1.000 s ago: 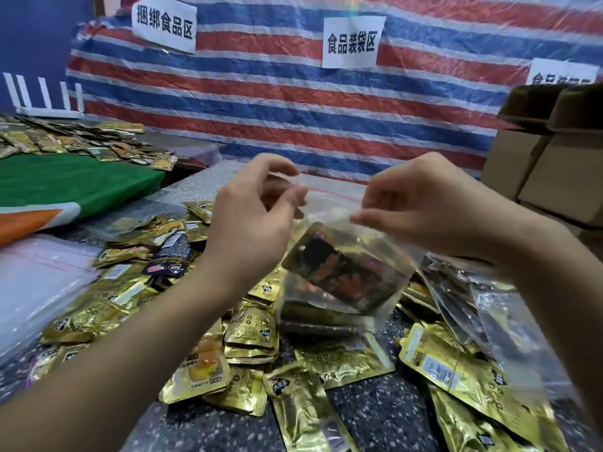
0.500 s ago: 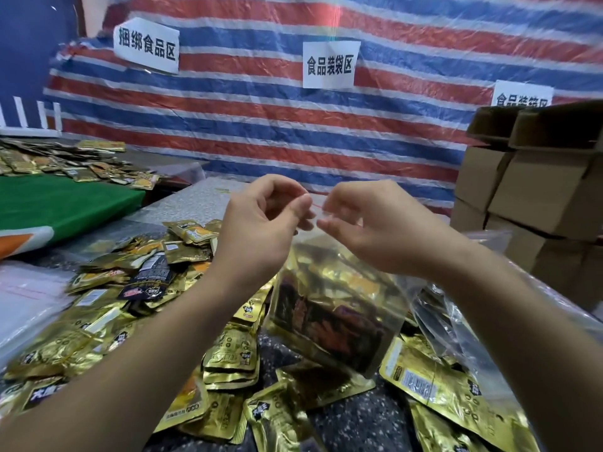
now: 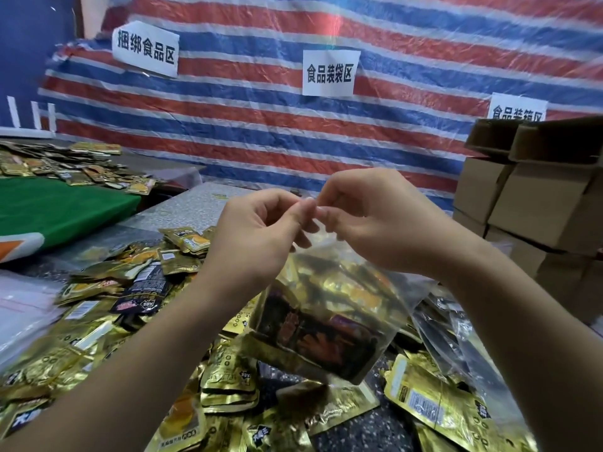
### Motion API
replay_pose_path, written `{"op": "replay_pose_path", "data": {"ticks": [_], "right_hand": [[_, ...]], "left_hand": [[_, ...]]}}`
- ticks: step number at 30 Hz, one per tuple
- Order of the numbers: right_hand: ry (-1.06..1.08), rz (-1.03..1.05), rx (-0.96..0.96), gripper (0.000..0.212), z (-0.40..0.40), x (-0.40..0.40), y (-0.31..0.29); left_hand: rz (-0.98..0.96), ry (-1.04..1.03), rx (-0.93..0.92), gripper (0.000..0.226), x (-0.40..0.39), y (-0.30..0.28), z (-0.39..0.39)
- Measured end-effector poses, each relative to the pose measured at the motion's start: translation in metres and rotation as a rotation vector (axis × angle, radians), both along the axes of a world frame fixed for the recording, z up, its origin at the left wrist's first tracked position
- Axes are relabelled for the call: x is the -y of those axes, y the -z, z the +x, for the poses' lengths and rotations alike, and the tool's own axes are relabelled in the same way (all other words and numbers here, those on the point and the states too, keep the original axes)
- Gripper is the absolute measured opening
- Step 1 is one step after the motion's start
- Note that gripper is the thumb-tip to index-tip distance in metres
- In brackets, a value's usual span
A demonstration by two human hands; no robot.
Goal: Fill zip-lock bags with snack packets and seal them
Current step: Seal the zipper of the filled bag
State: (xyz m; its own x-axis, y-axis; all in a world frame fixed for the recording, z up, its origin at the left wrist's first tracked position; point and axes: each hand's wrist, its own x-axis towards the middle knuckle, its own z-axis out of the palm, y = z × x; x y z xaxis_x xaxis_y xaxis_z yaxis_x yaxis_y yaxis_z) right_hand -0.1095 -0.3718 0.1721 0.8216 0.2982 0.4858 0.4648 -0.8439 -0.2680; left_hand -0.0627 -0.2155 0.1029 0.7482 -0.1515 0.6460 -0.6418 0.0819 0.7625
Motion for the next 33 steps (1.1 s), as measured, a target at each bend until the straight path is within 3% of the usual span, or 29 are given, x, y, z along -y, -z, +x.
{"op": "replay_pose_path", "data": {"ticks": [15, 33], "right_hand": [[0.054, 0.038, 0.064, 0.013, -0.002, -0.012, 0.007], [0.055, 0.143, 0.094, 0.019, -0.006, -0.005, 0.013]], "left_hand": [[0.031, -0.185, 0.213, 0.015, -0.003, -0.001, -0.009], [0.016, -0.020, 0.117, 0.013, -0.006, 0.005, 0.005]]}}
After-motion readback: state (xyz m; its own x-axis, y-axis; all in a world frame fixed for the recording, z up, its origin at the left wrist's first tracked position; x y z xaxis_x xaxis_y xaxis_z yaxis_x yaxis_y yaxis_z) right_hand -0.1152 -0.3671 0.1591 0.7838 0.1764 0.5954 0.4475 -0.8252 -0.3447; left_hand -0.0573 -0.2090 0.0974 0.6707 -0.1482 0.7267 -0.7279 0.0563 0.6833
